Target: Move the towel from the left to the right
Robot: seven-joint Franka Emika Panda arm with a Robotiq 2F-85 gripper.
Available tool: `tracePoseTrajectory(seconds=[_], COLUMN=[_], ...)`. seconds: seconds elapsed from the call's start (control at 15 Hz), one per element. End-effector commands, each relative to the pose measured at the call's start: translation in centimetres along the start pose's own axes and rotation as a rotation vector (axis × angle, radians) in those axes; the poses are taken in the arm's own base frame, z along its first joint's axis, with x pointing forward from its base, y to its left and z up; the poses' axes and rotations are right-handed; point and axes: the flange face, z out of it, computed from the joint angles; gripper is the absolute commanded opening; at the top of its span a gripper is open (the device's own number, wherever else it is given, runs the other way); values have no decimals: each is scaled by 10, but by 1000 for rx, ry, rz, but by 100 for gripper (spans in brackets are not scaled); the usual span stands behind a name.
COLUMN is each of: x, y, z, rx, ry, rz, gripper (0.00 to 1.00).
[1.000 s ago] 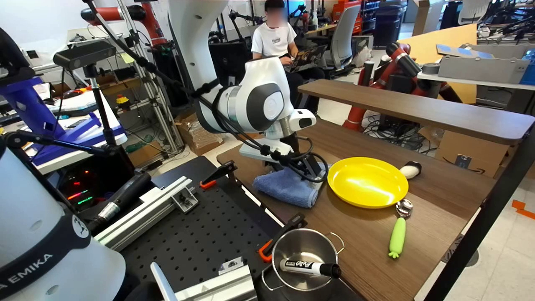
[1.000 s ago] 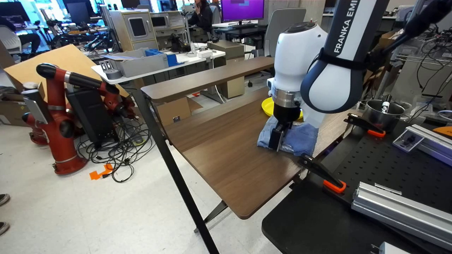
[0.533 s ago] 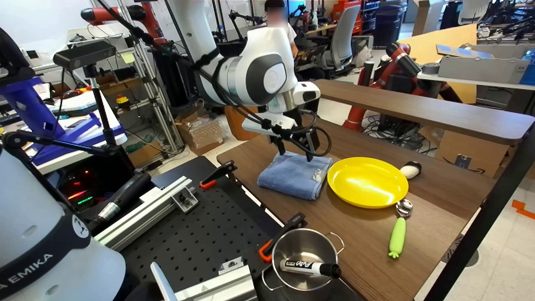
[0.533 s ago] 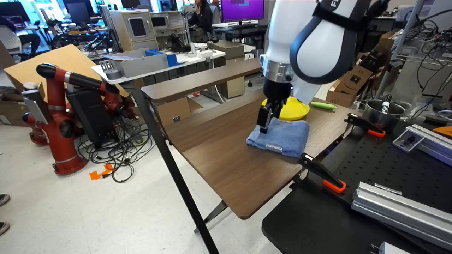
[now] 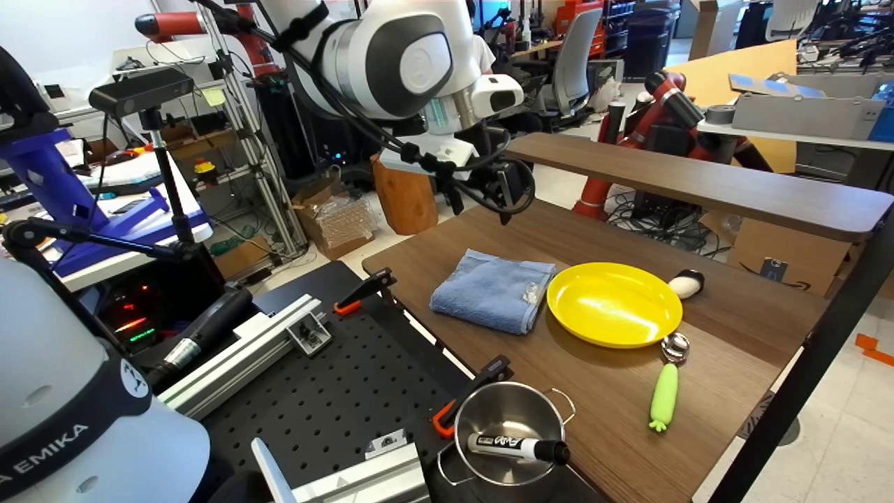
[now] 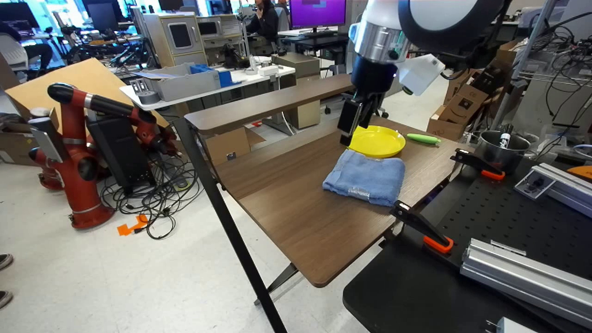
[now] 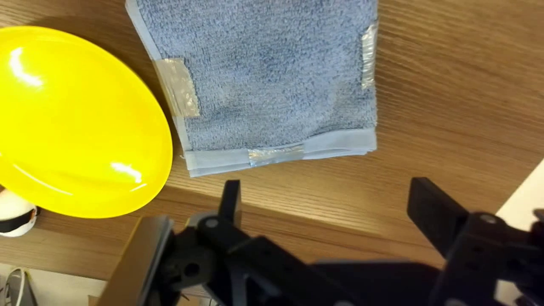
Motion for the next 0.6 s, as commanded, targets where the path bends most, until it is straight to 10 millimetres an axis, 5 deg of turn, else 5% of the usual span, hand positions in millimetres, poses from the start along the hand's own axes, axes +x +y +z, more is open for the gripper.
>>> tracePoseTrajectory(seconds=[0.0,0.53], x=[-3,-8], y=[-2,-3], z=[-7,-11], rx=[4,6], ry=[-1,-5], rz=[-3,-4], gripper=[100,100])
